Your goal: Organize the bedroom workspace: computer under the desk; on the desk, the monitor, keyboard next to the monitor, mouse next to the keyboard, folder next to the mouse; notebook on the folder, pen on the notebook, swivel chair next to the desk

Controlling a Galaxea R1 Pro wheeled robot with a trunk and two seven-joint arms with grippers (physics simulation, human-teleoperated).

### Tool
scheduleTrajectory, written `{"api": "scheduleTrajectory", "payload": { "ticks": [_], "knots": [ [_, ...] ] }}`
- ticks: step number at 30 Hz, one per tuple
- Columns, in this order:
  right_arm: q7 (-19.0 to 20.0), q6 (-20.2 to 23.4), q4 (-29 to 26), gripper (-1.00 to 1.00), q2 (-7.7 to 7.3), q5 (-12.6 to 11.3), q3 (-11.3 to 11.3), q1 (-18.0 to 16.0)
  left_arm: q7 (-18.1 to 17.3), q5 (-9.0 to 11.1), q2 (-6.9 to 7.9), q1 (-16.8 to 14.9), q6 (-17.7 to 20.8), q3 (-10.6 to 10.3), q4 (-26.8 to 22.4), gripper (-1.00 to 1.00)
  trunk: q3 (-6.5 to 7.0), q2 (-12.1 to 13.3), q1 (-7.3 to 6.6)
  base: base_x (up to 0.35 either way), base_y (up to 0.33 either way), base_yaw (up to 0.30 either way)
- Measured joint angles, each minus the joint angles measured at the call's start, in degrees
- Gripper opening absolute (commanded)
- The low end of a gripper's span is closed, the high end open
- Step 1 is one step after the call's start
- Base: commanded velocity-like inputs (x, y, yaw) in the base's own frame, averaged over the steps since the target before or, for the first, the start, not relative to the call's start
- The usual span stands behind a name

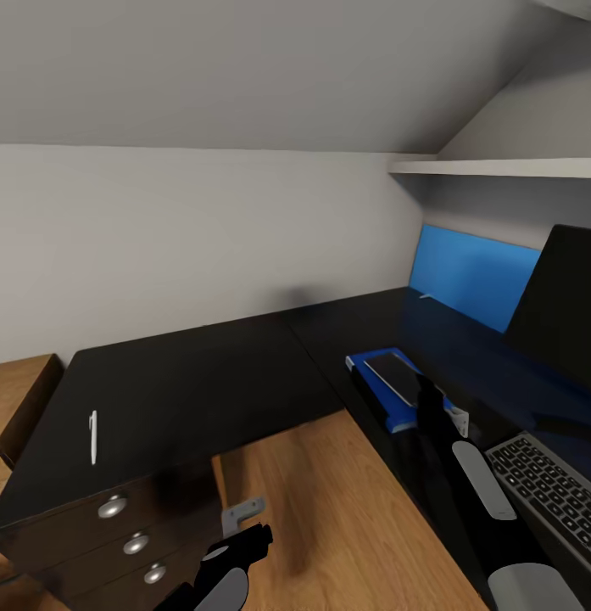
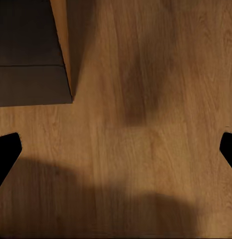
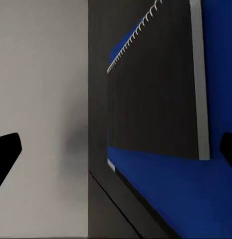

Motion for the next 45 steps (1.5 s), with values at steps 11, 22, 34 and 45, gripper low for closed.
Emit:
{"api": "scheduleTrajectory", "payload": {
  "ticks": [11, 22, 34, 45],
  "knots": [
    [0.14, 0.00, 0.00, 1.00, 0.00, 0.00, 0.02, 0.00, 0.00, 0.00, -0.08, 0.00, 0.08, -0.07, 1.74, 1.00, 0.89, 1.99, -1.12, -0.035, 0.000, 0.000],
    [0.29, 0.05, -0.78, 1.00, 0.00, -0.04, 0.02, 0.09, 0.00, -0.01, -0.09, 0.00, 0.06, -0.08, 2.04, 1.00, 2.87, 6.40, -3.54, 0.000, 0.000, 0.000],
    [0.36, 0.08, -1.98, 1.00, 0.42, -0.15, 0.28, 0.16, 0.00, -0.09, -0.08, 0.01, 0.02, -0.06, 2.03, 1.00, 5.02, 11.22, -6.18, 0.000, 0.000, 0.059],
    [0.06, -0.07, -1.89, 1.00, 1.01, 1.13, 1.65, 0.16, 0.00, -0.08, -0.08, 0.02, 0.00, -0.06, 2.02, 1.00, 5.03, 11.23, -6.18, 0.000, 0.000, 0.266]
  ]
}}
